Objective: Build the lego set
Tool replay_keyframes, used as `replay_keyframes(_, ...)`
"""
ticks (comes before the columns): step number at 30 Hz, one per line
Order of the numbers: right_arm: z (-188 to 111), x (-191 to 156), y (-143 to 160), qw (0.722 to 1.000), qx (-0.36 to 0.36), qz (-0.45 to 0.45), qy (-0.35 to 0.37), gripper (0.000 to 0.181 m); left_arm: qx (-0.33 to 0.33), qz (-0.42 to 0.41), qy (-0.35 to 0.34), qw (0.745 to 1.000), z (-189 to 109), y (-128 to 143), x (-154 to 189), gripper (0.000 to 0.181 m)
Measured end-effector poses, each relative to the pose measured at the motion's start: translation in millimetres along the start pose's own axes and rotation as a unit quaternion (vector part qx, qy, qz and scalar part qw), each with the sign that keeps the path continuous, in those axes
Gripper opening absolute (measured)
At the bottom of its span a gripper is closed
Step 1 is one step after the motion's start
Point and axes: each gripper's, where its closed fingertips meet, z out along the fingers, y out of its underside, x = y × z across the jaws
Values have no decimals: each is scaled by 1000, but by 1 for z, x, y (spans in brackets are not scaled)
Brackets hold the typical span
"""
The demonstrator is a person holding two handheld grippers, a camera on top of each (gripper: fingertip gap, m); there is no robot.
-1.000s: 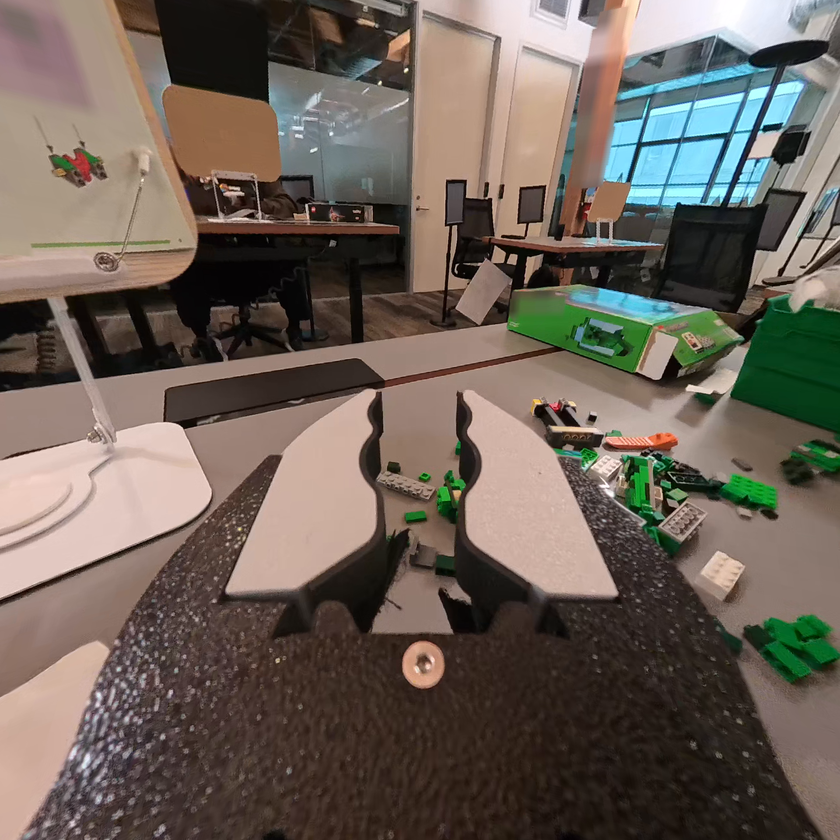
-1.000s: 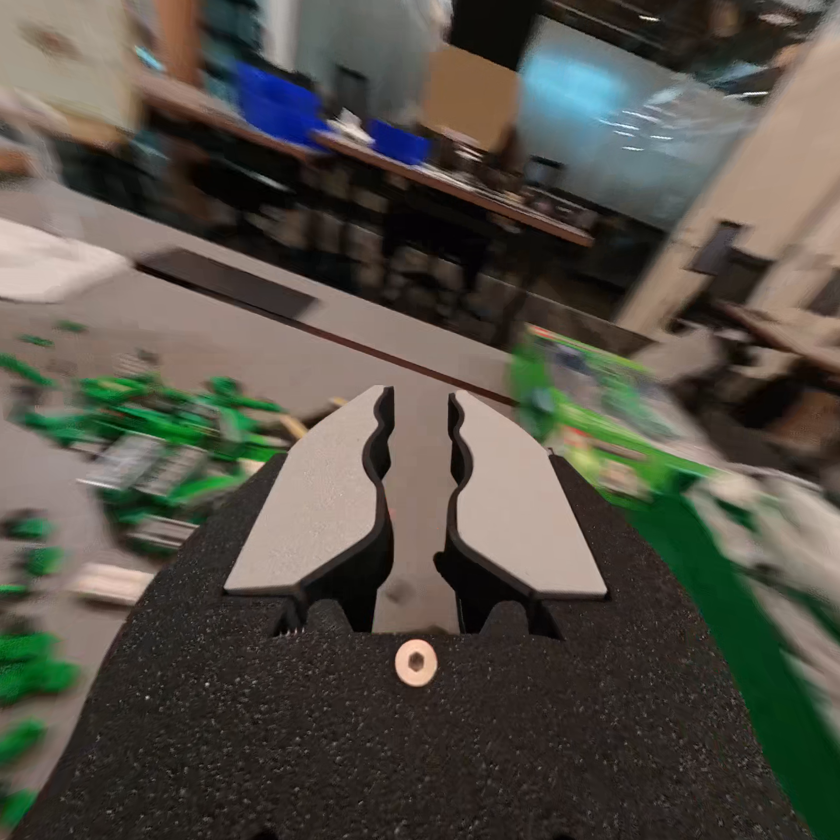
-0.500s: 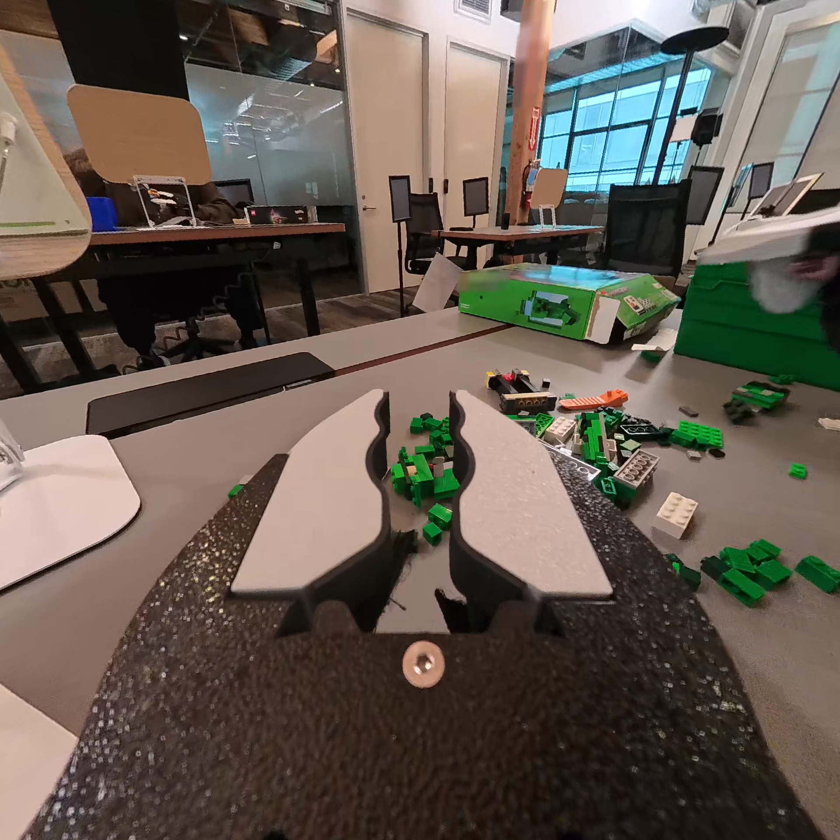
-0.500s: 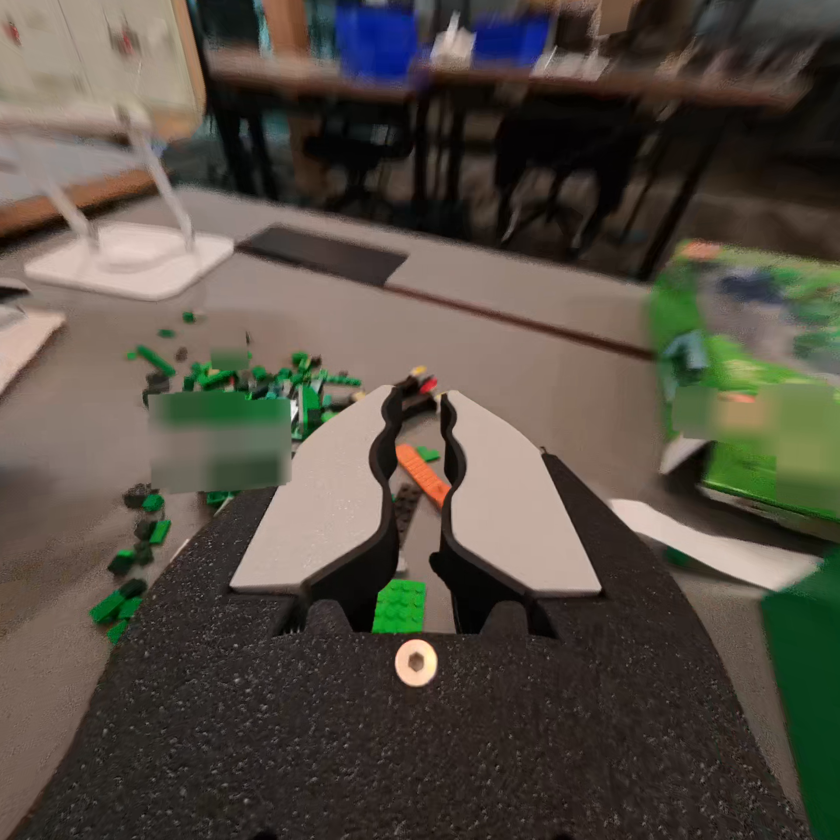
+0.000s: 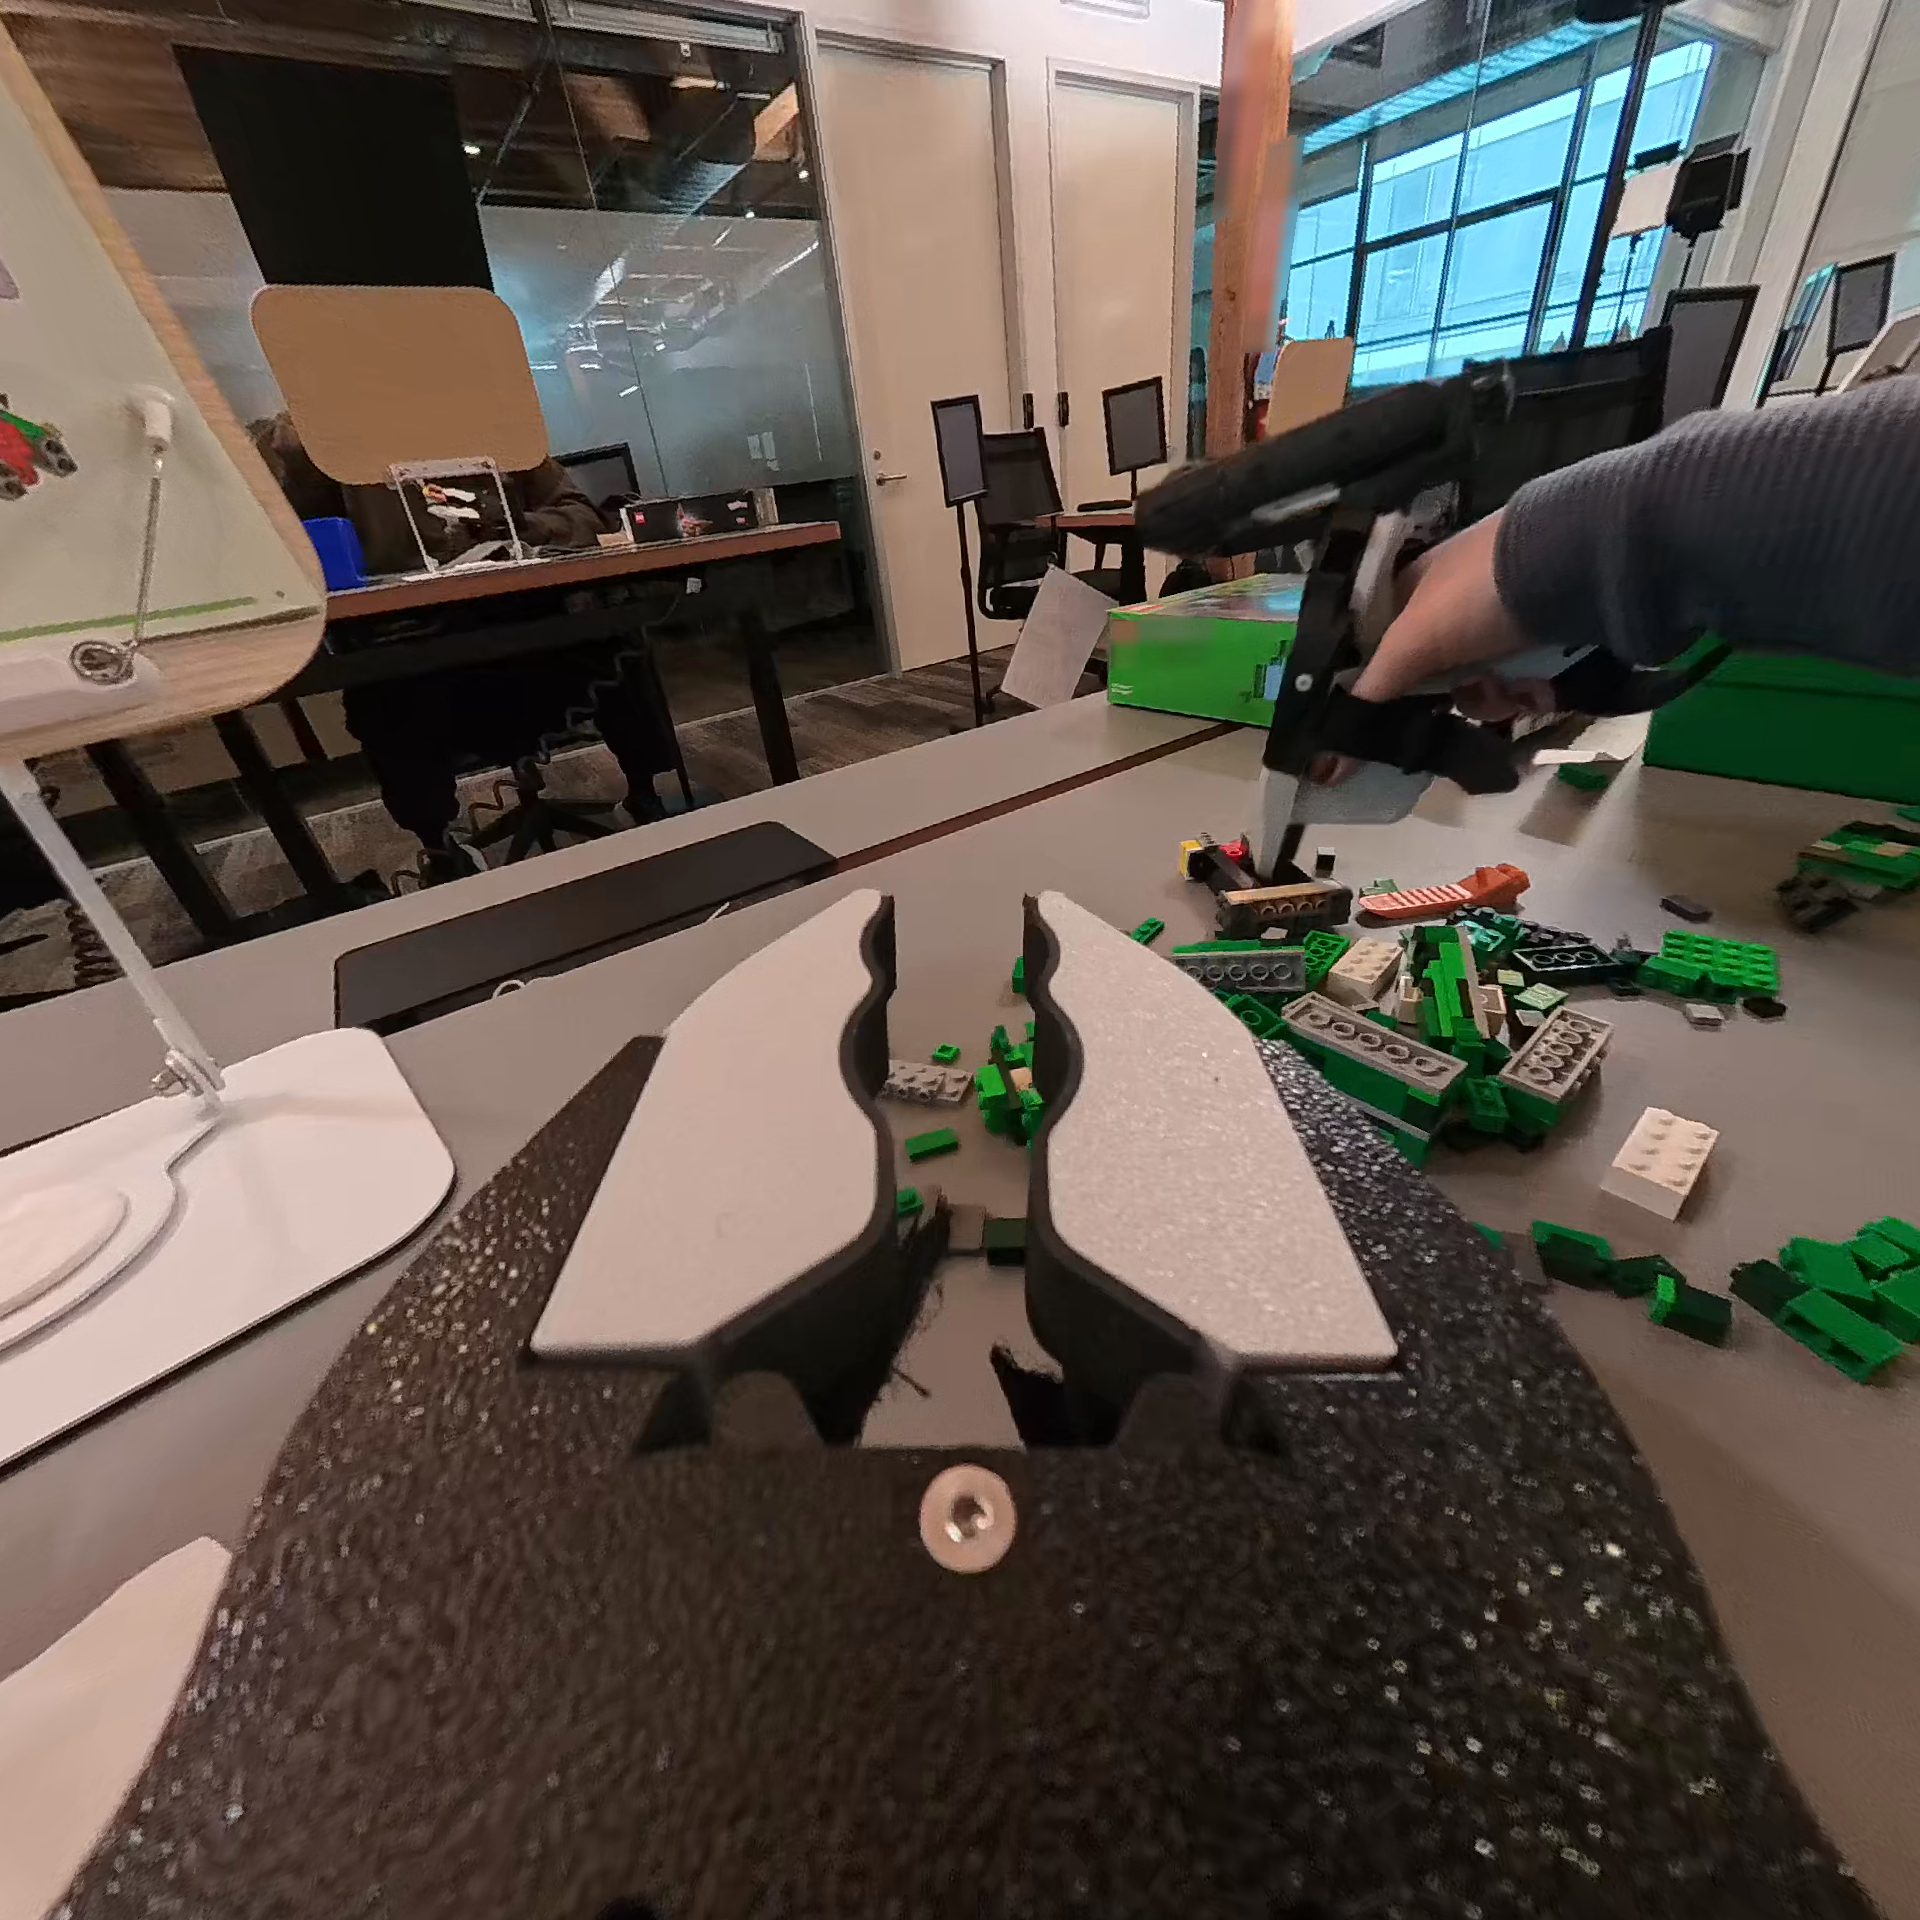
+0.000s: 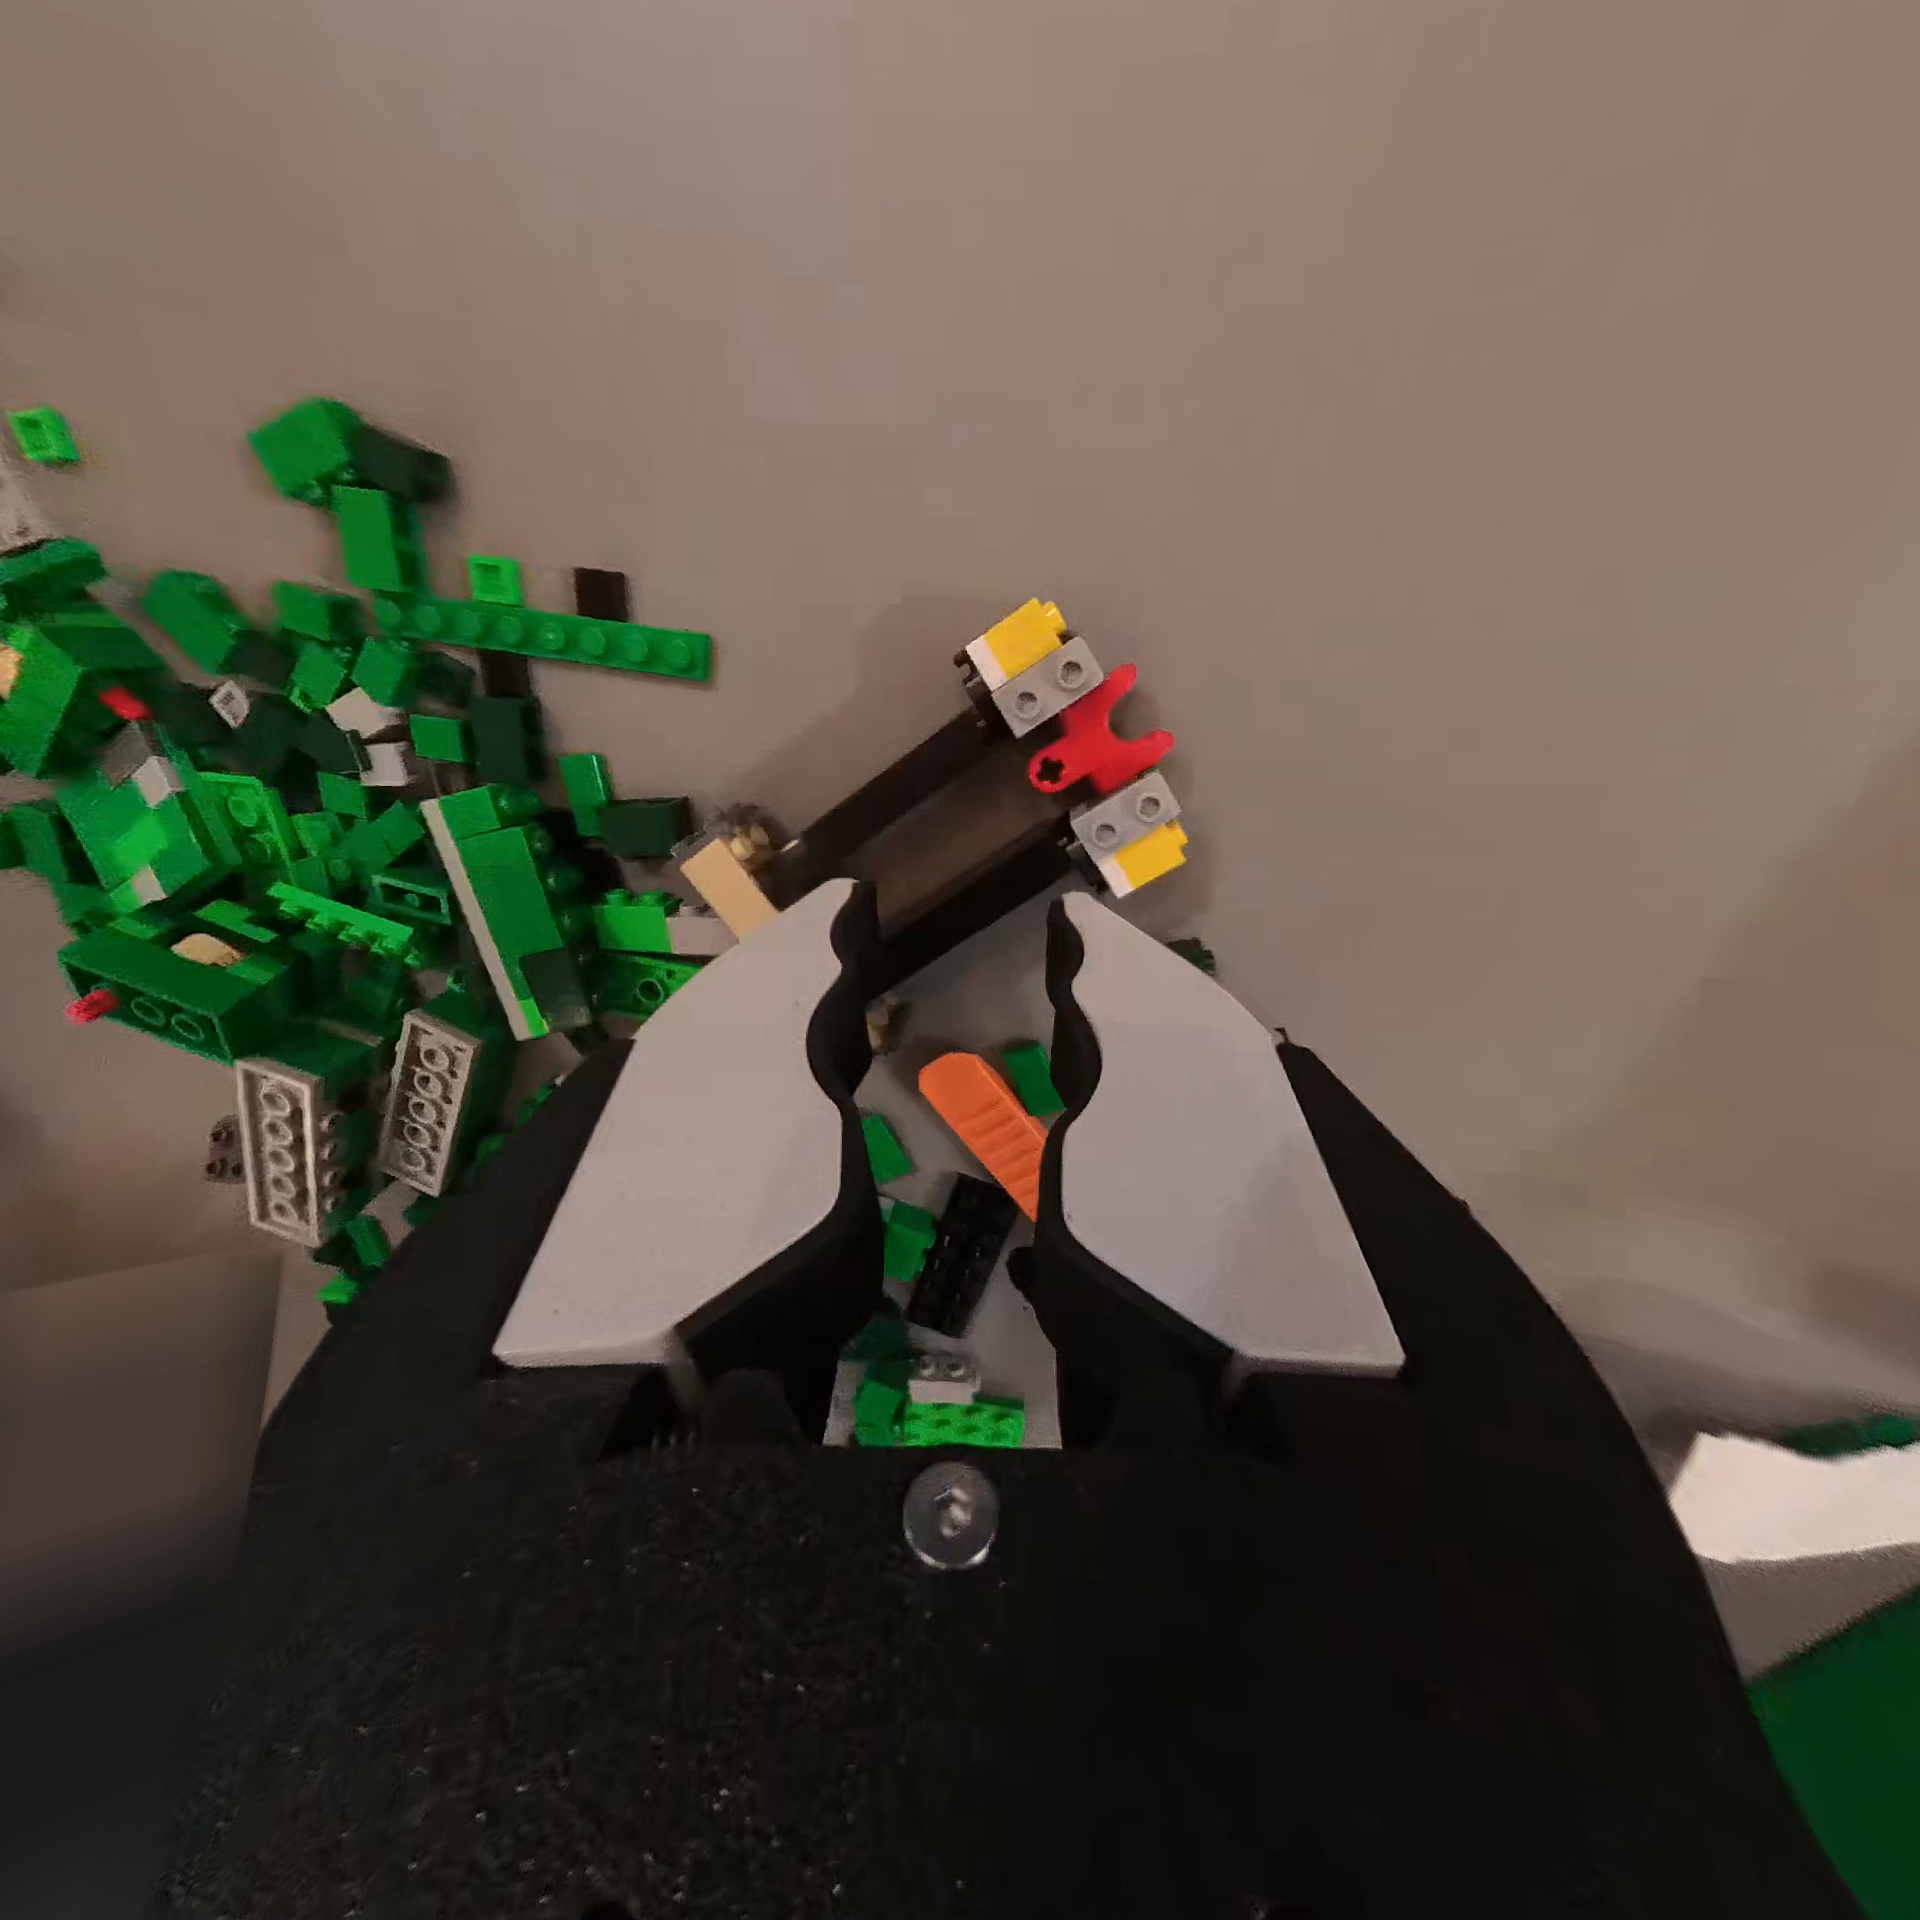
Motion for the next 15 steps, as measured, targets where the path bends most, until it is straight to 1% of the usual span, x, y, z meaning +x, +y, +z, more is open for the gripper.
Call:
replay_keyframes(1,4,1,0,1000,-10,5,0,30,-2,-5,-2,1000,0,1,-2,23)
replay_keyframes(2,7,2,0,1000,-14,7,2,24,-4,-12,-3,1000,0,2,-4,23)
replay_keyframes(3,8,1,-3,1000,-9,6,1,21,-6,-20,-3,1000,-1,3,-6,23)
replay_keyframes(4,6,2,-7,1000,4,1,7,13,-8,-28,-4,1000,-1,4,-9,23)
replay_keyframes(5,1,2,-13,999,23,-10,19,9,-8,-35,-5,999,-3,3,-12,23)
replay_keyframes(7,-16,-11,-27,995,85,-38,25,9,-10,-47,-12,999,-7,1,-21,23)
replay_keyframes(9,-38,-36,-42,984,160,-77,21,8,-7,-59,-20,998,-14,-2,-33,23)
replay_keyframes(11,-56,-64,-52,968,218,-121,21,8,-2,-74,-30,997,-23,-4,-45,22)
replay_keyframes(13,-70,-100,-59,949,270,-163,-6,8,0,-98,-28,995,-32,-5,-52,21)
replay_keyframes(15,-81,-142,-63,922,326,-205,-38,8,-7,-113,-11,994,-41,-5,-50,22)
